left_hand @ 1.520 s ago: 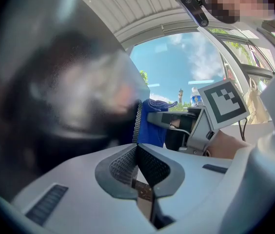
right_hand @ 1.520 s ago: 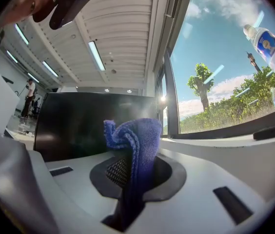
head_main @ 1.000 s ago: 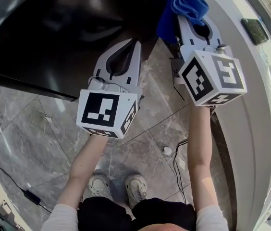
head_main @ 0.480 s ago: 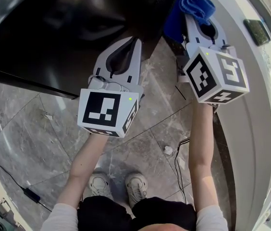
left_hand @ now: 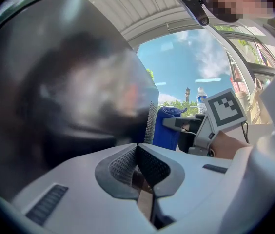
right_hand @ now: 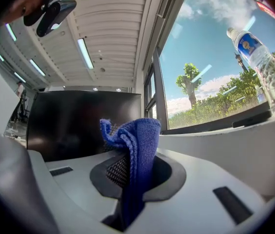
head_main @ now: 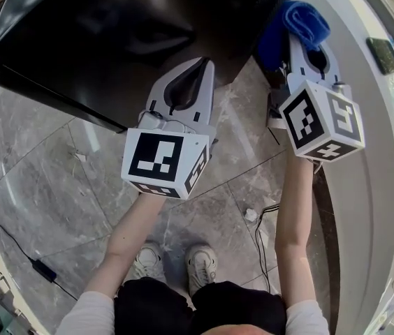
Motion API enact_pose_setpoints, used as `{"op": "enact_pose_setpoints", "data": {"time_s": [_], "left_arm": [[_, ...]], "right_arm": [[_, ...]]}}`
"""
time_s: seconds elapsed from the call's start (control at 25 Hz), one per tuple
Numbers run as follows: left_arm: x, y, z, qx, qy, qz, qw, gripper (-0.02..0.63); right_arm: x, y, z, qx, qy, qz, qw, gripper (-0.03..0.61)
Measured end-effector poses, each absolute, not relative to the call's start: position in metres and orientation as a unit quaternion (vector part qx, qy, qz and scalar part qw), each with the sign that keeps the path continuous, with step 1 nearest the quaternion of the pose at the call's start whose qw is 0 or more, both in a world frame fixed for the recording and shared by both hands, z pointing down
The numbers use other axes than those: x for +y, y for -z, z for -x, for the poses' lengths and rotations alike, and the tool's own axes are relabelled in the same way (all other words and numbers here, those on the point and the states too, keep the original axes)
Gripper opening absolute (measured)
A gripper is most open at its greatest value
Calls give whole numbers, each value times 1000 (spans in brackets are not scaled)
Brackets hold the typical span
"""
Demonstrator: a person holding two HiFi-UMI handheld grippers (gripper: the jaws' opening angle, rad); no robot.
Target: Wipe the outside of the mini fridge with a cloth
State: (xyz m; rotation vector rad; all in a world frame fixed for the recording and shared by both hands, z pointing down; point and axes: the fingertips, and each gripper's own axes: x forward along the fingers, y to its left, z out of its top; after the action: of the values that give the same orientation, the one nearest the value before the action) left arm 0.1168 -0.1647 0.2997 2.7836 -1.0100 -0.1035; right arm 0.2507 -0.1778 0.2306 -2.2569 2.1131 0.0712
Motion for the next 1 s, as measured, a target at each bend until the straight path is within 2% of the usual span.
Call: {"op": "enact_pose_setpoints", "data": {"time_s": [0.44, 0.76, 1.0], "left_arm": [[-144, -299, -16, -406, 48, -905, 120, 5], [-133, -269, 85, -466, 102, -875, 81, 5], [-136, -278, 151, -529, 78, -841, 80, 5]], "right_arm": [[-140, -234, -115, 772, 4, 634, 52, 52], [-133, -246, 29, 843, 7, 537, 25, 52], [-139, -253, 96, 869, 10, 494, 13, 52]]}}
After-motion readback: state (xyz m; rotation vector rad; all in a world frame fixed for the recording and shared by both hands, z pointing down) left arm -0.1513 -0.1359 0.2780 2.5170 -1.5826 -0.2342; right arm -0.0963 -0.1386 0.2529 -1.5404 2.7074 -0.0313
